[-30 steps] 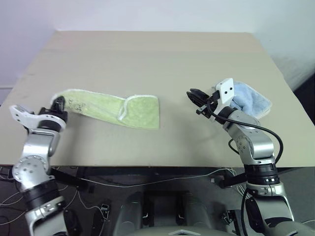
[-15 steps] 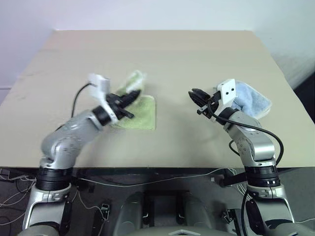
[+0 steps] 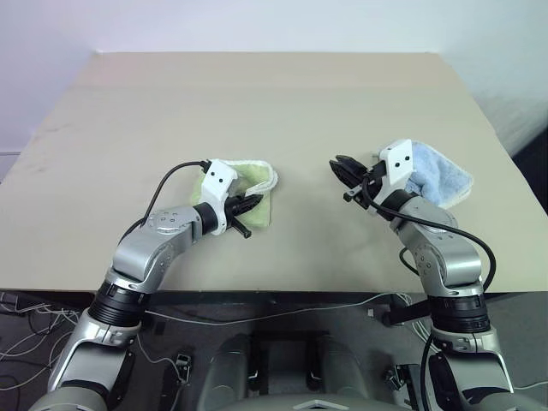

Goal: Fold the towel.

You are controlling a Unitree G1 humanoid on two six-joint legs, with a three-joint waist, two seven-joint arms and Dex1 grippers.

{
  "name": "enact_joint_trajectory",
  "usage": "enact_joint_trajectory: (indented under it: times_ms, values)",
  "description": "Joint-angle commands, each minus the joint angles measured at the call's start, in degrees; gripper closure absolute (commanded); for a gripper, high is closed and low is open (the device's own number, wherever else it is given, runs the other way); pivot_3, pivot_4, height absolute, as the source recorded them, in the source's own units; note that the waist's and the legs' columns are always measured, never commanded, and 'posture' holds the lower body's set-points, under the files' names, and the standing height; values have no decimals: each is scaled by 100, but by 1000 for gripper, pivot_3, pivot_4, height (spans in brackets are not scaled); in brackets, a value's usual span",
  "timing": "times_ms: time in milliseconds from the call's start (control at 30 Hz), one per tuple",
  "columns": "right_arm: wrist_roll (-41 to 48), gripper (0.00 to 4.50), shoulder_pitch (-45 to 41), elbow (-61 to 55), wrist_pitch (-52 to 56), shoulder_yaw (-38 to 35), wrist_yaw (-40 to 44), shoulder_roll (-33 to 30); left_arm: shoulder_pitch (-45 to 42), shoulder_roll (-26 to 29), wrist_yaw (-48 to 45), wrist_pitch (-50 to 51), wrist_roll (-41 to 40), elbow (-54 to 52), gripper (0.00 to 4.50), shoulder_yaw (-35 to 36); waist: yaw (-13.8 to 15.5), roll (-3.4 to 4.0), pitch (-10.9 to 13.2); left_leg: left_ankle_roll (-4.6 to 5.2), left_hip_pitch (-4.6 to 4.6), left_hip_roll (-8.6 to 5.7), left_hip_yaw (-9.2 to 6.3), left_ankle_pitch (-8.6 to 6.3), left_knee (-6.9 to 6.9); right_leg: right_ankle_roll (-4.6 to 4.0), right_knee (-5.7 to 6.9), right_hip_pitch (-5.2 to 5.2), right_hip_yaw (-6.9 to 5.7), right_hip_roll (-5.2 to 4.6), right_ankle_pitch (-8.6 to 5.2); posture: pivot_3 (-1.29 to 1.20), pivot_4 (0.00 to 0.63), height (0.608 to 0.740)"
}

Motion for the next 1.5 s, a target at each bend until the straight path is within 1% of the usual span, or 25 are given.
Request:
enact_joint_trajectory:
  times_ms: [33,200,267,333,367,400,467,567,600,667,800,833,867,900,933,1033,1167,1300,1400,1500]
  values:
    - [60,3842,-71,-205,-43,-9,29,30,166,-106,-202,197,-438,-536,3195,475,-3,0,0,0,0,0,0,0,0,0,0,0,0,0,0,0,150,740]
    - [53,3842,-143,-141,-61,42,72,61,556,-68,-423,634,-1138,-1056,1503,1075,-16,0,0,0,1,1,-2,1,1,0,3,1,0,0,0,0,150,740]
    - [51,3842,-170,-117,-70,64,89,72,664,-33,-431,756,-1336,-1165,867,1329,-25,0,0,-1,2,1,-3,1,1,0,3,2,0,1,0,0,150,740]
    - [46,3842,-197,-101,-76,87,98,90,685,-33,-387,999,-1719,-1166,168,1662,-21,0,0,-1,3,1,-4,1,1,0,4,4,0,1,0,0,150,740]
    - [46,3842,-213,-95,-76,99,103,101,678,-61,-390,1096,-2014,-1158,16,1882,-17,0,0,-1,3,0,-5,1,4,0,6,4,-1,1,0,0,150,740]
    - [48,3842,-249,-82,-73,131,107,134,649,-75,-354,1082,-2219,-1109,16,2172,-21,-1,0,-1,3,0,-6,1,6,1,6,6,-2,1,0,0,150,740]
    - [89,3842,-346,-46,-57,222,148,237,552,3,-165,966,-2154,-886,16,2542,-28,-1,0,0,4,0,-7,1,9,1,6,8,-2,1,0,0,150,740]
    - [84,4416,-568,102,-35,441,158,533,372,264,138,330,-1025,-274,0,2392,-30,-1,0,-2,7,0,-8,2,9,1,10,9,-4,4,0,0,150,740]
    - [66,4488,-661,165,-35,545,168,651,328,359,180,8,-567,-48,177,2211,-33,-1,0,-2,10,0,-8,2,9,1,13,11,-4,5,0,0,150,740]
    - [-9,4500,-884,357,-52,764,164,916,211,341,188,-451,-43,323,615,1956,-47,0,0,-2,10,-1,-6,2,8,0,13,11,-4,6,0,0,150,740]
    - [-79,4500,-1185,876,-84,1008,178,1326,86,-1,139,-783,207,591,1942,1779,-11,-3,-1,-2,5,-3,-6,2,8,0,8,11,-5,2,0,0,150,740]
    - [-104,4500,-1232,1006,-90,1063,175,1414,96,-63,112,-825,264,600,2380,1738,-10,-5,-3,-1,3,-4,-6,2,9,1,6,12,-6,0,1,0,150,740]
    - [-133,4500,-1271,1193,-55,1143,158,1541,127,-147,73,-851,268,604,2667,1719,-15,-5,-3,-1,3,-5,-5,2,9,1,6,13,-6,-1,1,0,150,740]
    - [-155,4500,-1303,1329,-36,1184,152,1624,138,-205,43,-870,273,624,3051,1714,-25,-5,-3,-1,4,-5,-5,2,9,1,6,13,-6,-1,1,0,150,740]
    - [-182,4500,-1327,1459,-16,1226,154,1688,149,-255,29,-871,278,642,3416,1715,-33,-5,-3,-1,5,-5,-5,2,9,1,7,13,-6,0,1,0,150,740]
    - [-511,4500,-1320,1980,-84,1556,191,1797,270,-265,49,-915,630,759,4462,1512,-105,-5,-2,-3,6,-3,-6,3,9,1,10,13,-7,1,1,0,150,740]
    - [-883,4500,-1251,2605,-159,1828,218,1812,543,-119,18,-1087,1258,961,4462,1125,-154,-5,-3,-3,8,-3,-4,3,8,1,14,12,-7,1,1,0,150,740]
    - [-1072,4500,-1136,2861,-275,1891,261,1813,836,-35,25,-1249,1689,1056,4462,903,-162,-4,-8,-5,11,0,-3,3,6,1,14,13,-7,2,1,0,150,740]
    - [-1102,4500,-1048,2836,-418,1859,286,1840,938,-101,29,-1279,1736,1025,4462,958,-165,-4,-11,-6,21,0,-4,2,6,0,15,21,-6,0,1,0,150,740]
    - [-1007,4500,-909,2579,-657,1688,265,1875,952,-240,55,-1241,1494,900,4462,1262,-163,-3,-12,-6,25,1,-4,1,4,0,15,23,-5,0,0,0,150,740]
